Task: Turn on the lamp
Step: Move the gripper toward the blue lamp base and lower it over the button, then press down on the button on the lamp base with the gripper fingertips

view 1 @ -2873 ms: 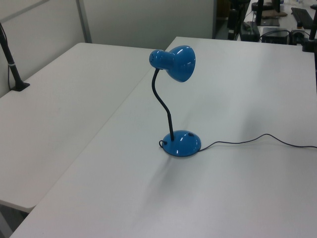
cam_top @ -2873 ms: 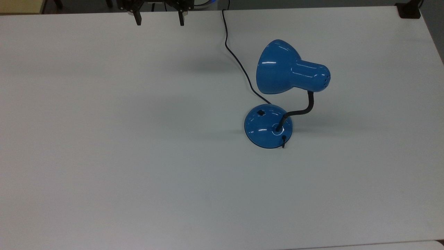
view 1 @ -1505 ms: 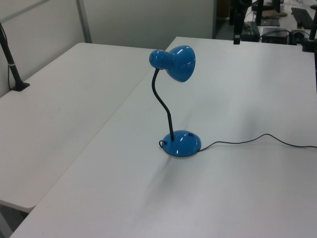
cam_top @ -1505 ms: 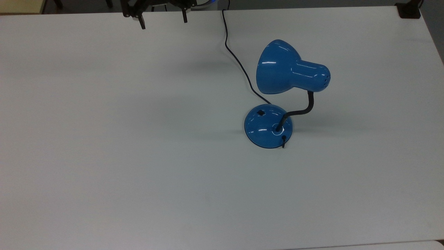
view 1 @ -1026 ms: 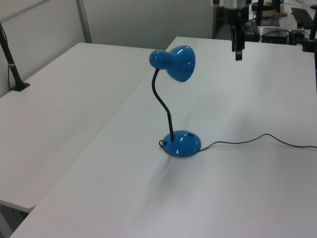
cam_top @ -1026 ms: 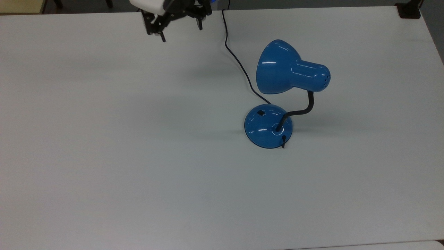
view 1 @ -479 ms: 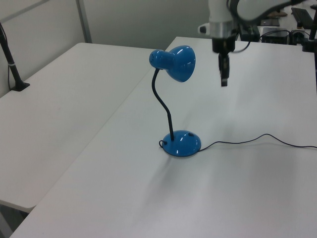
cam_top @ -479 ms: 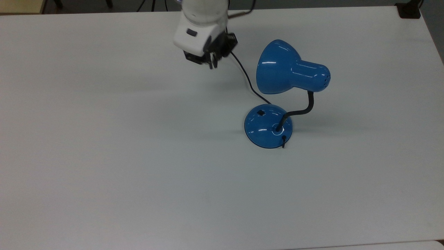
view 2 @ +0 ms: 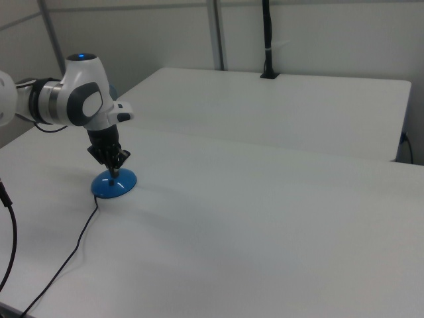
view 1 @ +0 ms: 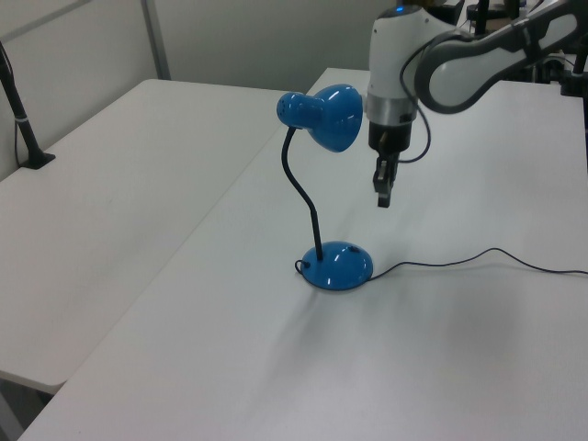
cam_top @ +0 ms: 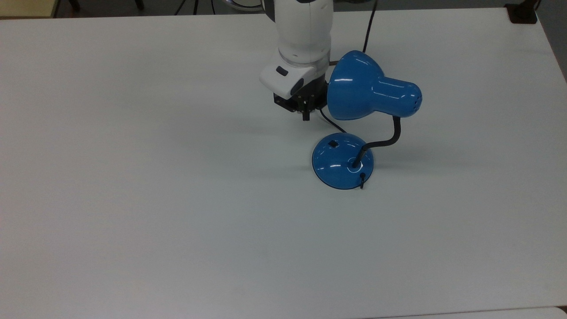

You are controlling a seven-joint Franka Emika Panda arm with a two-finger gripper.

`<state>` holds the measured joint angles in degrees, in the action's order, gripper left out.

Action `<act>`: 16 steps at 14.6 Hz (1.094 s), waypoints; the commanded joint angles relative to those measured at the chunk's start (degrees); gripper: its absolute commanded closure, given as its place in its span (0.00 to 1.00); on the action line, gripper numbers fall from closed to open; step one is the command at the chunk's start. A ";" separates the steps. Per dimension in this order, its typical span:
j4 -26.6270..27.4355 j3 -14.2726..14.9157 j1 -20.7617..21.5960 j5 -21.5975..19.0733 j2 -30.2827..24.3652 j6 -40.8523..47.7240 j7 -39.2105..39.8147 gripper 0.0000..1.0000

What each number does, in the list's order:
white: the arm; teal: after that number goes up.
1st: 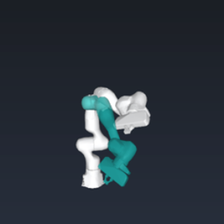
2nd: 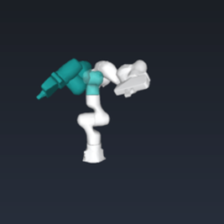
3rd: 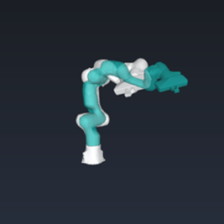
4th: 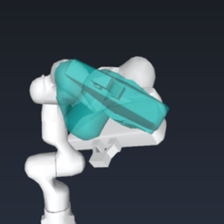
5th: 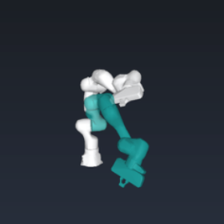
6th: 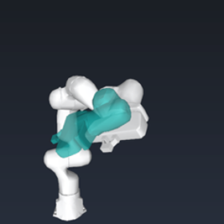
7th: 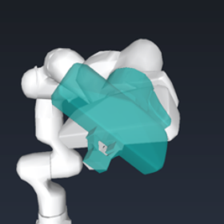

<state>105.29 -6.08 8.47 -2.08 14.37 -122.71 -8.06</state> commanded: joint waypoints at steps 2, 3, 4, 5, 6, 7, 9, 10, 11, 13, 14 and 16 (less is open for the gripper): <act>0.35 0.46 2.69 -0.74 2.59 -7.45 -7.05 1.00; 0.35 0.46 3.21 -0.74 3.20 -8.24 -7.76 1.00; 0.35 0.46 3.65 -0.74 3.64 -9.30 -8.72 1.00; 0.35 0.46 3.92 -0.74 4.34 -10.26 -9.60 1.00; 0.35 0.46 4.27 -0.74 4.61 -11.06 -10.31 1.00; 0.35 0.46 4.45 -0.74 4.88 -11.67 -10.57 1.00; 0.26 0.46 4.54 -0.74 5.58 -12.38 -10.93 1.00; 0.09 0.46 4.54 -0.74 5.76 -13.08 -11.19 1.00; 0.17 0.46 4.62 -0.74 6.11 -14.22 -11.71 1.00; 0.09 0.46 4.89 -0.74 6.90 -15.02 -12.16 1.00; 0.09 0.46 5.06 -0.74 7.07 -15.11 -12.25 1.00; 0.09 0.46 5.15 -0.74 7.16 -15.19 -12.25 1.00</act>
<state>105.27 -6.09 12.54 -2.08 21.25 -136.38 -19.12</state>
